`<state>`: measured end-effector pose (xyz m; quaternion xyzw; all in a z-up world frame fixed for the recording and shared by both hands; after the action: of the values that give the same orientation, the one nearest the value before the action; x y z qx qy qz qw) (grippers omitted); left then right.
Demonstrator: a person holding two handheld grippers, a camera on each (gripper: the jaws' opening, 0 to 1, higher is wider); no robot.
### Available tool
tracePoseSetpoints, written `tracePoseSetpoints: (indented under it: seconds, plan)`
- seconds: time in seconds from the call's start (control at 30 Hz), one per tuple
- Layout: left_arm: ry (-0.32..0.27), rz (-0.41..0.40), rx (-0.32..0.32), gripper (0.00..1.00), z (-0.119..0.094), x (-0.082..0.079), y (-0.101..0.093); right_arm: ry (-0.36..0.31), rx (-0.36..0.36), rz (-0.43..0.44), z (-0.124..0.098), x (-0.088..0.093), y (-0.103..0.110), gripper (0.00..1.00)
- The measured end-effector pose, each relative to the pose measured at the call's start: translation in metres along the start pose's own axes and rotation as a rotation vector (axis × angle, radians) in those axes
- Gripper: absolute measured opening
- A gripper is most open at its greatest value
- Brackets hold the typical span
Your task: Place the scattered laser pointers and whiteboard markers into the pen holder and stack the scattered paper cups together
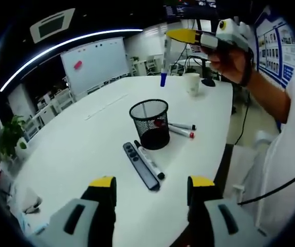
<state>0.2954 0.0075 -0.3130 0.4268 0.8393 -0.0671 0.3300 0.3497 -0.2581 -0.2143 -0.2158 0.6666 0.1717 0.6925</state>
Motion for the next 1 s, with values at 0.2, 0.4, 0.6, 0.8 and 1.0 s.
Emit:
tracePoseSetpoints:
  seconds: [0.2, 0.4, 0.6, 0.8, 1.0]
  plan:
    - [0.003, 0.002, -0.002, 0.56, 0.000, 0.002, 0.002, 0.013, -0.014, 0.010, 0.006, 0.003, 0.003, 0.10]
    - [0.010, 0.002, -0.003, 0.56, -0.001, 0.005, 0.003, 0.011, -0.016, 0.015, 0.009, 0.005, 0.005, 0.10]
    - [0.009, -0.009, -0.010, 0.56, -0.002, 0.008, 0.005, 0.012, -0.022, 0.016, 0.014, 0.006, 0.007, 0.10]
    - [0.013, -0.008, -0.006, 0.56, -0.001, 0.009, 0.003, 0.014, -0.020, 0.021, 0.019, 0.008, 0.009, 0.10]
    - [0.013, -0.016, -0.009, 0.56, 0.000, 0.010, 0.004, 0.018, -0.030, 0.022, 0.021, 0.011, 0.011, 0.10]
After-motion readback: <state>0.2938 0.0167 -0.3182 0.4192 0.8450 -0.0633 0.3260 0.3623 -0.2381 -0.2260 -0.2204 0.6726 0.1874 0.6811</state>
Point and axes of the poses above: the point that each gripper's makers call its tool centre point, and the gripper's own axes: z roughly forward along the fingers, y roughly to its left, x roughly out of its underside, the point moved 8 cm from there along -z, roughly backward along the fingers, and after that the axes turned 15 degrees about y, right-handed, at the moved point
